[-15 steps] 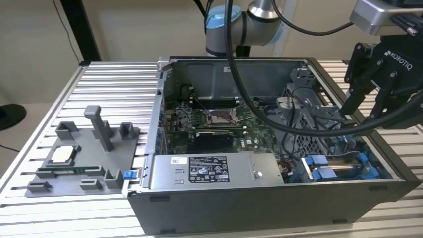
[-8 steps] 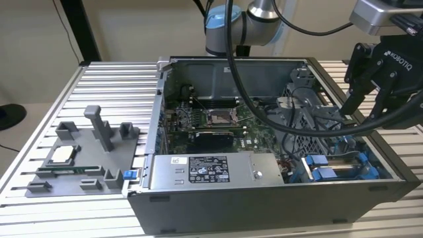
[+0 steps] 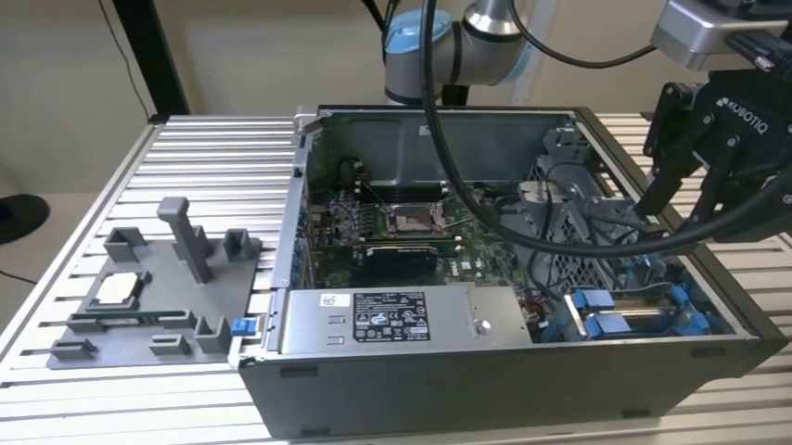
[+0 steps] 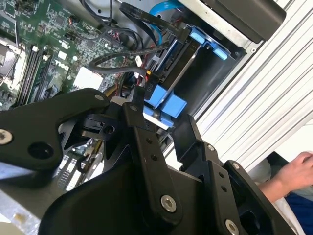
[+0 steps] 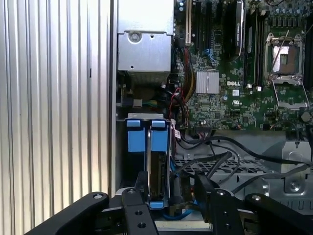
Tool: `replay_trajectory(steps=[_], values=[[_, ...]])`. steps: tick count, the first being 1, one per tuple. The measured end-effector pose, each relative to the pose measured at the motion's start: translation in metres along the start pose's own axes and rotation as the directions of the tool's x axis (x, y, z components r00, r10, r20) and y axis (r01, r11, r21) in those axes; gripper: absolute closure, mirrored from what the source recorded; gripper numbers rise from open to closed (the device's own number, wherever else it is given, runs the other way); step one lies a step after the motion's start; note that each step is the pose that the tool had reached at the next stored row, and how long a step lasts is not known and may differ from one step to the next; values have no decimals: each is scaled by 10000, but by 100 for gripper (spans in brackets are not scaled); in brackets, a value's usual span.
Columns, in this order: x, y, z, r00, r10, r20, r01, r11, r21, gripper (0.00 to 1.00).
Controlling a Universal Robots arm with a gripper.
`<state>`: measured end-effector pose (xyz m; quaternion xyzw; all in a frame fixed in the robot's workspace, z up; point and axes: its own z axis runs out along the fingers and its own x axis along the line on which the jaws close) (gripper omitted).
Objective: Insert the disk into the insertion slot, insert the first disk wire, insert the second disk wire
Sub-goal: 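Insert the first disk wire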
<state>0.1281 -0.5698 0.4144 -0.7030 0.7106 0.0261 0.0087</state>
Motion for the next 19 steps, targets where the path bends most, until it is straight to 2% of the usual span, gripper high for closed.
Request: replay_trajectory(steps=[12, 15, 19], values=[[-21, 7, 48, 10000, -3, 0, 3, 10000, 61, 0], [-31, 15, 64, 10000, -4, -2, 4, 10000, 98, 0], [-85, 16, 75, 10000, -17, -2, 17, 9999, 137, 0]])
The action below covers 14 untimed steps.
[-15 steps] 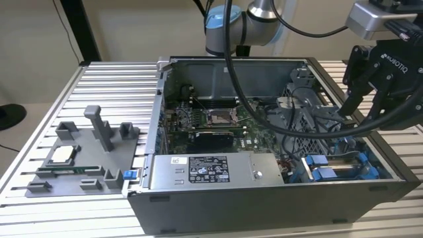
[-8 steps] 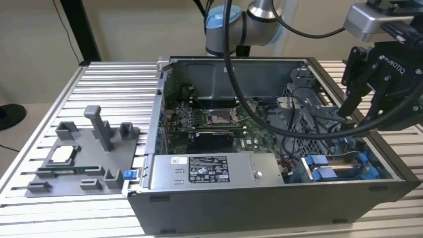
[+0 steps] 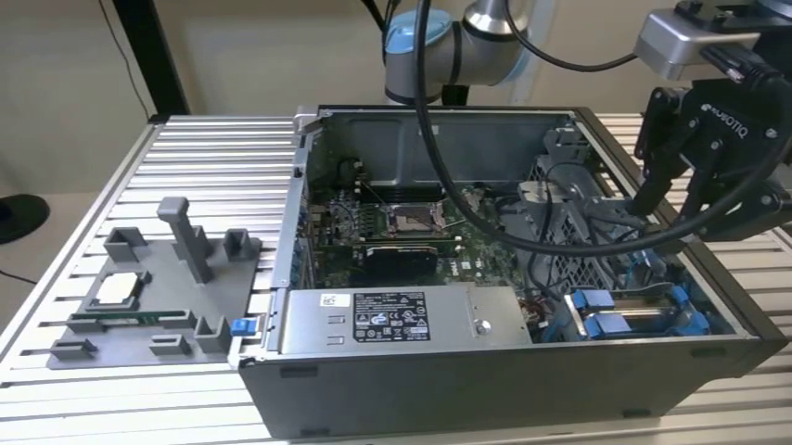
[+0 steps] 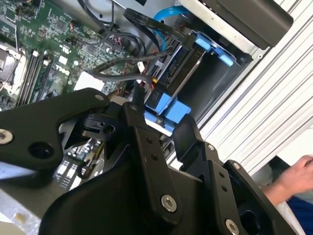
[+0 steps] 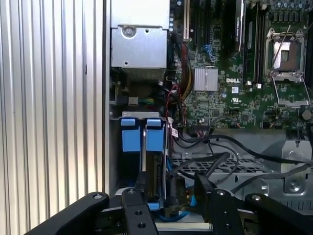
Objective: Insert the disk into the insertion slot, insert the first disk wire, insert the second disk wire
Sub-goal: 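Insert the first disk wire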
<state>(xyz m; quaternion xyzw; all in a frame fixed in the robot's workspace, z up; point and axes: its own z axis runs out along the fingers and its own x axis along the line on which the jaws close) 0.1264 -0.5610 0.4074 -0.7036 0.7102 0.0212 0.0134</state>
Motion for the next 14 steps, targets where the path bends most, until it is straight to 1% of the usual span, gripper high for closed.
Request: replay_trajectory(steps=[2, 4, 5, 7, 11, 12, 14], values=[[-40, 2, 8, 10000, -38, -3, 38, 10000, 51, 0], [-75, 1, 24, 9999, -125, -39, 125, 9998, 138, 0], [-82, 0, 32, 9998, -183, -84, 184, 9997, 160, 0], [-88, 0, 44, 9994, -262, -232, 266, 9995, 161, 0], [-104, 0, 70, 9979, -466, -441, 473, 9987, 163, 0], [-106, 1, 77, 9974, -542, -477, 551, 9983, 171, 0], [-112, 0, 83, 9963, -695, -502, 705, 9973, 200, 0]])
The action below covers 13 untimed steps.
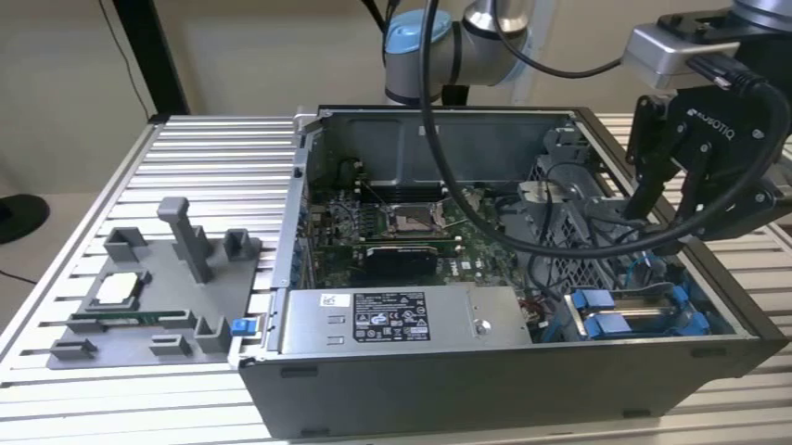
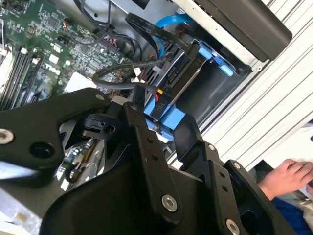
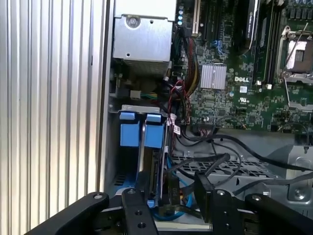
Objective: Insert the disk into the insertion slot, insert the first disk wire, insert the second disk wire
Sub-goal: 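Insert the first disk wire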
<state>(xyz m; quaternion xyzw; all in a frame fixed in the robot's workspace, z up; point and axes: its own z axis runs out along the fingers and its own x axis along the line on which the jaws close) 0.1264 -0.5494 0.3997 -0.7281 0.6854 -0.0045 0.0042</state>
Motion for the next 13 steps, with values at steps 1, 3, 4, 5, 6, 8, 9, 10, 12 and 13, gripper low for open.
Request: replay_trajectory(steps=[1, 3, 4, 5, 6, 8, 9, 10, 12, 13], values=[[-2, 0, 1, 10000, -56, 2, 56, 10000, 6, 0], [-7, -1, 0, 10000, -98, -1, 98, 10000, 8, 0], [-11, -1, 1, 9999, -108, 0, 108, 9999, 8, 0], [-15, -1, 1, 9999, -120, 1, 120, 9999, 8, 0], [-18, -2, 1, 9999, -133, 0, 133, 9999, 8, 0], [-20, -6, 1, 9999, -166, -3, 166, 9999, 7, 0], [-21, -9, 0, 9998, -182, -5, 182, 9998, 7, 0], [-22, -14, 0, 9998, -198, -5, 198, 9998, 7, 0], [-22, -25, -1, 9997, -234, -9, 234, 9997, 7, 0], [-22, -30, -1, 9997, -251, -8, 251, 9997, 7, 0]])
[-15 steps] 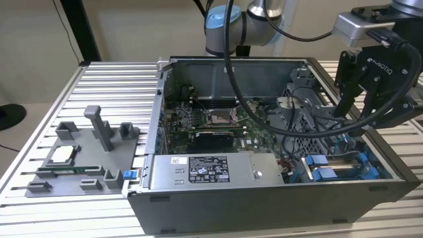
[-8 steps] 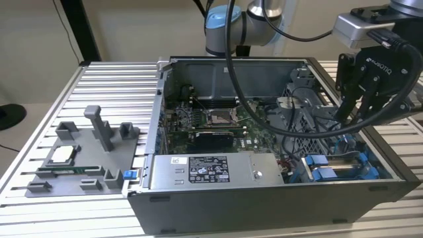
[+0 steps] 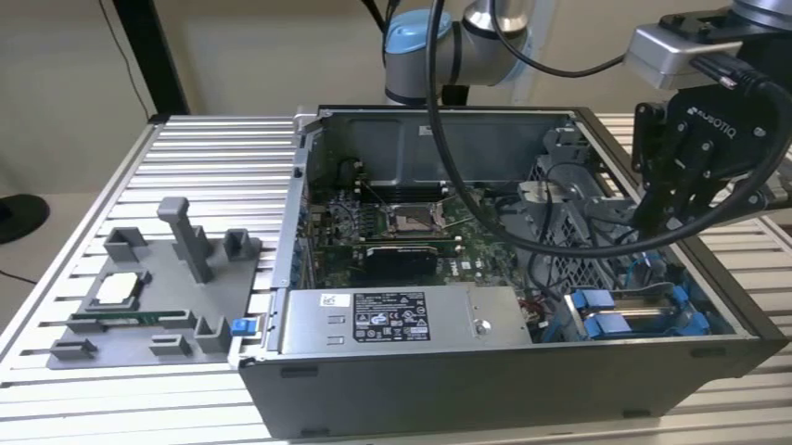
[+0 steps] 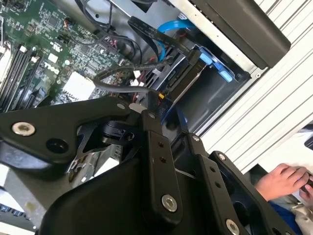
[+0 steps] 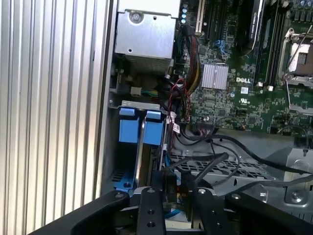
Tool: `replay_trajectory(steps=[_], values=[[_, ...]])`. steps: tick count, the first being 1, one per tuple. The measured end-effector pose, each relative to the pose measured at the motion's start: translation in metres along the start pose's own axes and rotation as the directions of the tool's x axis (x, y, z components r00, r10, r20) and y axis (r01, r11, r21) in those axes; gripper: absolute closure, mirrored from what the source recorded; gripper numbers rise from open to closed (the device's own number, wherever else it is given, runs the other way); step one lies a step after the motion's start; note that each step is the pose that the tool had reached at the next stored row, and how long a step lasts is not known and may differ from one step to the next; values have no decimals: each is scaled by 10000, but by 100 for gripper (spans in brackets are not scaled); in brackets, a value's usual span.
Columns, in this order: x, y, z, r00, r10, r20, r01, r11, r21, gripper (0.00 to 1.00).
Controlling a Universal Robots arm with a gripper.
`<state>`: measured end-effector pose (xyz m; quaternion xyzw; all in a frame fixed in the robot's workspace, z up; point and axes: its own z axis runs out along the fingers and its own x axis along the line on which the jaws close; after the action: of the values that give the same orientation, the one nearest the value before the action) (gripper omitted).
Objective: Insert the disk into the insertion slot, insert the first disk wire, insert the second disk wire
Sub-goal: 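Insert the first disk wire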
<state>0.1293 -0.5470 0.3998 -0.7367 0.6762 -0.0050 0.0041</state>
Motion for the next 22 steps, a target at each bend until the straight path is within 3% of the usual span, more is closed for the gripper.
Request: replay_trajectory(steps=[4, 9, 15, 16, 22], values=[[-9, -7, 1, 10000, -36, -16, 36, 10000, -1, 0], [-20, -9, -15, 9999, -44, -105, 44, 10000, -9, 0], [-37, -11, -16, 9999, -45, -118, 45, 10000, -11, 0], [-42, -11, -16, 9999, -45, -125, 44, 10000, -11, 100], [-68, -14, -16, 9998, -46, -199, 46, 10000, -18, 100]])
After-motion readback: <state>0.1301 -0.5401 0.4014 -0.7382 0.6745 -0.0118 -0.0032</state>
